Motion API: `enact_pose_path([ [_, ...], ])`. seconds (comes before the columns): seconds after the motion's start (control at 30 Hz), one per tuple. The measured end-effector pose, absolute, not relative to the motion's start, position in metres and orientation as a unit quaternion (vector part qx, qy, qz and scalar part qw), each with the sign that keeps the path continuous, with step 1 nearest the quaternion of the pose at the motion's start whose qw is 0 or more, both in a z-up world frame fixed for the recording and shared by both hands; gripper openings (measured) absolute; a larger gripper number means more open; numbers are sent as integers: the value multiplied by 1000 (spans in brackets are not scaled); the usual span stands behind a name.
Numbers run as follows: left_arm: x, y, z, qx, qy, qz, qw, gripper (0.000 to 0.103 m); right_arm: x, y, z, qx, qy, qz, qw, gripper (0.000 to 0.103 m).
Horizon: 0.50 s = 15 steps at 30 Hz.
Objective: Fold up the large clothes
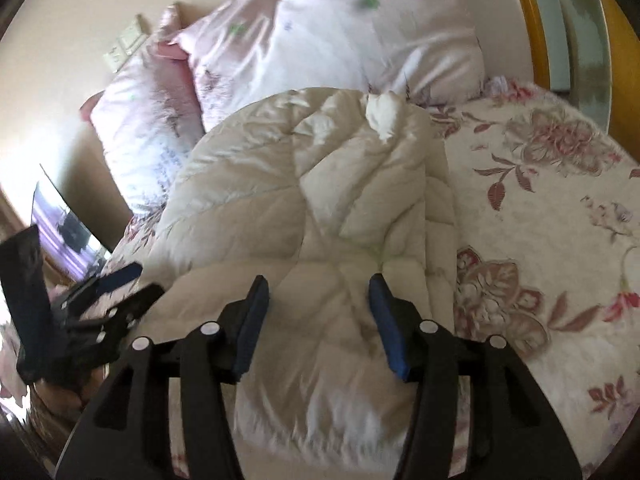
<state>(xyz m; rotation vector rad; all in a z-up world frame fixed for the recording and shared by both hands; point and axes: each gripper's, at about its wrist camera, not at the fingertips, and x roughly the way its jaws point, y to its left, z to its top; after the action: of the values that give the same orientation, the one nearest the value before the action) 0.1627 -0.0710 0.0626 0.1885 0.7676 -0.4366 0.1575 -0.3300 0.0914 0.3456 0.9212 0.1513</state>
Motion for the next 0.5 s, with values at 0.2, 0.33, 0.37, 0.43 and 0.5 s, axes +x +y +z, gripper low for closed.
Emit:
enact_pose_path([
  [0.2, 167, -74, 50, 89, 385, -208, 895, 83, 155, -331, 69, 165, 470, 58, 865, 54],
  [0.33, 168, -76, 46, 87, 389, -207, 893, 86, 160, -333, 58, 179, 476, 56, 859, 55],
  [0.37, 169, -76, 45, 86, 390, -207, 893, 87, 161, -333, 57, 181, 478, 55, 858, 55],
  [0.43, 170, -75, 44, 83, 393, -208, 892, 88, 162, -332, 60, 178, 484, 53, 855, 56],
  [0.5, 170, -72, 45, 72, 396, -213, 890, 89, 165, -332, 66, 182, 489, 47, 852, 64],
])
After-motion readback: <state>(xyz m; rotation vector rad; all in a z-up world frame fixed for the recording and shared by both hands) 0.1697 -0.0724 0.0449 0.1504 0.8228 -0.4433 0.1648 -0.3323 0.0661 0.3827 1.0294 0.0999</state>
